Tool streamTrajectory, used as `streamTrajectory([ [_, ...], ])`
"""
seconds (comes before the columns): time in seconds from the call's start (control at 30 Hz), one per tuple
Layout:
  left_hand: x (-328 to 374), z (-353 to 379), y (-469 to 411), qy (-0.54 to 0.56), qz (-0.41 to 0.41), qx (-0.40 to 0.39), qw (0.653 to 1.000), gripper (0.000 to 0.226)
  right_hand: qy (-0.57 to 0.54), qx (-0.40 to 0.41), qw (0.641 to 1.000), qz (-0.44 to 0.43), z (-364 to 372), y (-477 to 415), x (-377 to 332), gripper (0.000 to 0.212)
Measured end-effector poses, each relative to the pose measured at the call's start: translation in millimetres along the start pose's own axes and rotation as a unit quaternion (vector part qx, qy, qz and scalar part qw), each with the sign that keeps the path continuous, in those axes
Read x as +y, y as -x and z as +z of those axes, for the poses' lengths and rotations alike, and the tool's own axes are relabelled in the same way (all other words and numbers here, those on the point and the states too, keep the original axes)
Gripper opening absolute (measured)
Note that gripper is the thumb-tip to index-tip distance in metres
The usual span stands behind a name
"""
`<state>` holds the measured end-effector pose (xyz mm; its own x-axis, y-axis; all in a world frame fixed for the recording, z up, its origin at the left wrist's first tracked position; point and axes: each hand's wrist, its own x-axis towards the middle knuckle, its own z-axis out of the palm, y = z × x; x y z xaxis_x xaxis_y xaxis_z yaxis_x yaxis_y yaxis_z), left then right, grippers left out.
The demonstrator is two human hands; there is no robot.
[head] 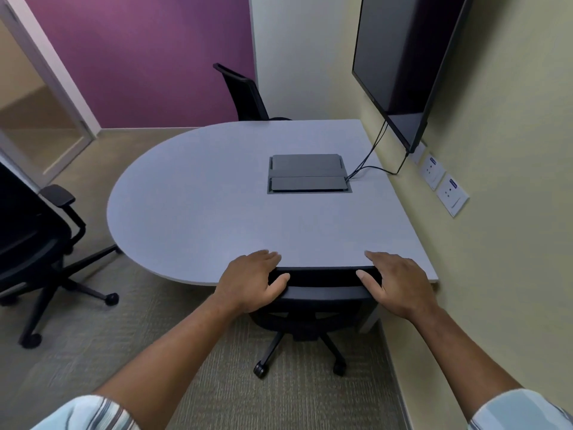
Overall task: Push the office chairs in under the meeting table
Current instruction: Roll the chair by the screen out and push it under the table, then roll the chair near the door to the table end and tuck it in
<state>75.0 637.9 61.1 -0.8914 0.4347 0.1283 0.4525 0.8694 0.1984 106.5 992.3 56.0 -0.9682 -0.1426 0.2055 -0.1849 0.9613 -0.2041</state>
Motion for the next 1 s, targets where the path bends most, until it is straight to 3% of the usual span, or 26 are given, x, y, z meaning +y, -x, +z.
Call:
streamTrajectory([
  [0.17, 1.0, -1.3, 3.8, -0.032, 0.000, -0.019, 0.999, 0.085, -0.001, -0.051, 0.998, 0.026, -13.2, -0.4, -10.5, 0.104],
  [0.33, 3.1, -8.1, 5.6, -0.005, -0.081, -0.049, 0.996, 0.101, -0.032, -0.073, 0.995, 0.052, -25.5, -11.8, -22.8, 0.114],
  [0.57, 2.0, -25.7, 22.5, -0.039, -0.138, 0.041, 0.989, 0.086, -0.067, -0.055, 0.996, 0.012, -28.4, -48.1, -45.3, 0.116],
  [1.0, -79.5, -73.0, 78.8, -0.095, -0.263, 0.071, 0.957, 0.095, -0.033, -0.069, 0.992, -0.102, -9.8, -121.2, -156.7, 0.109],
])
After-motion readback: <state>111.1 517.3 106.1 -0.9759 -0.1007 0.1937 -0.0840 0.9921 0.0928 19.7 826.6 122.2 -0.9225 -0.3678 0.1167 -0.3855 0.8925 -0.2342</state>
